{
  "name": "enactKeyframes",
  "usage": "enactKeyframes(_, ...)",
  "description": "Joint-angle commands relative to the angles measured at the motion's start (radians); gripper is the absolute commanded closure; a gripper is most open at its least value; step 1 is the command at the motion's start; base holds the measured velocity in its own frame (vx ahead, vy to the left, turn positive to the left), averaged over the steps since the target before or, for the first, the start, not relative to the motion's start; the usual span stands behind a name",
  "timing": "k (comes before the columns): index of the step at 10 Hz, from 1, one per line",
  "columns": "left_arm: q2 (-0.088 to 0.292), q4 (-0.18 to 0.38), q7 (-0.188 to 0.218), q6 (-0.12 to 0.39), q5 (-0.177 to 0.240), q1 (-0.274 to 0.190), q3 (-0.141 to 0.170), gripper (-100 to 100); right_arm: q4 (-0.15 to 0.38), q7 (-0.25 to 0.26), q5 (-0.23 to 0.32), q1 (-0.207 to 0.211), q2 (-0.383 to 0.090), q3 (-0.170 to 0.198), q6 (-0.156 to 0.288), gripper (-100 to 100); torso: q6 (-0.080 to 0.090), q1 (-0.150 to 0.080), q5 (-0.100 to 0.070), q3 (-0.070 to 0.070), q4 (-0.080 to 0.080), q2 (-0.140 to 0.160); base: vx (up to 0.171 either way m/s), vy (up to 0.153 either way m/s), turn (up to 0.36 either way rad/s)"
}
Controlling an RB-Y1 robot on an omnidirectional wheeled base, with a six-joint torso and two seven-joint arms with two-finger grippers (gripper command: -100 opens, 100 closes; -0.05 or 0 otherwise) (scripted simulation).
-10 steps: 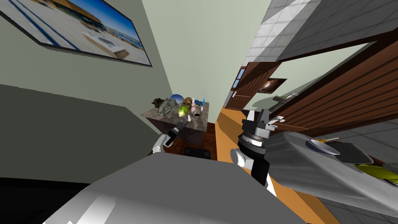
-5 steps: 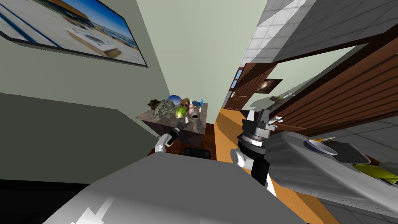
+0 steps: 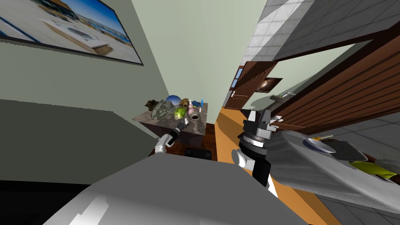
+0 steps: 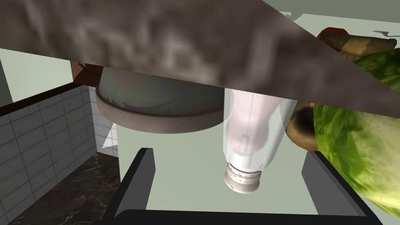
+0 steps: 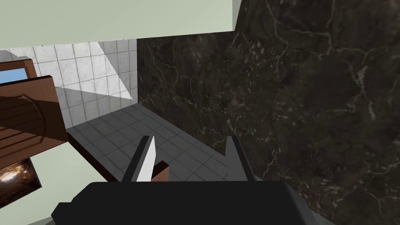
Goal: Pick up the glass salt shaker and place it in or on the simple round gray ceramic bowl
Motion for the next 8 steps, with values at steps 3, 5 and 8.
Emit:
enactKeyframes(3,0.035,0.001,-0.060,0.038,0.107,-0.001,-0.027,-100,0.000,0.000,0.000,0.000,0.000,0.000,0.000,0,0.000,0.000,0.000,0.000,0.000,0.000,-0.007,-0.002,-0.050)
enactKeyframes(5,0.059,0.004,-0.098,0.061,0.169,-0.002,-0.045,-100,0.000,0.000,0.000,0.000,0.000,0.000,0.000,0,0.000,0.000,0.000,0.000,0.000,0.000,-0.005,-0.004,-0.051)
enactKeyframes(8,0.106,0.008,-0.174,0.108,0.260,-0.005,-0.081,-100,0.000,0.000,0.000,0.000,0.000,0.000,0.000,0,0.000,0.000,0.000,0.000,0.000,0.000,-0.007,-0.003,-0.063)
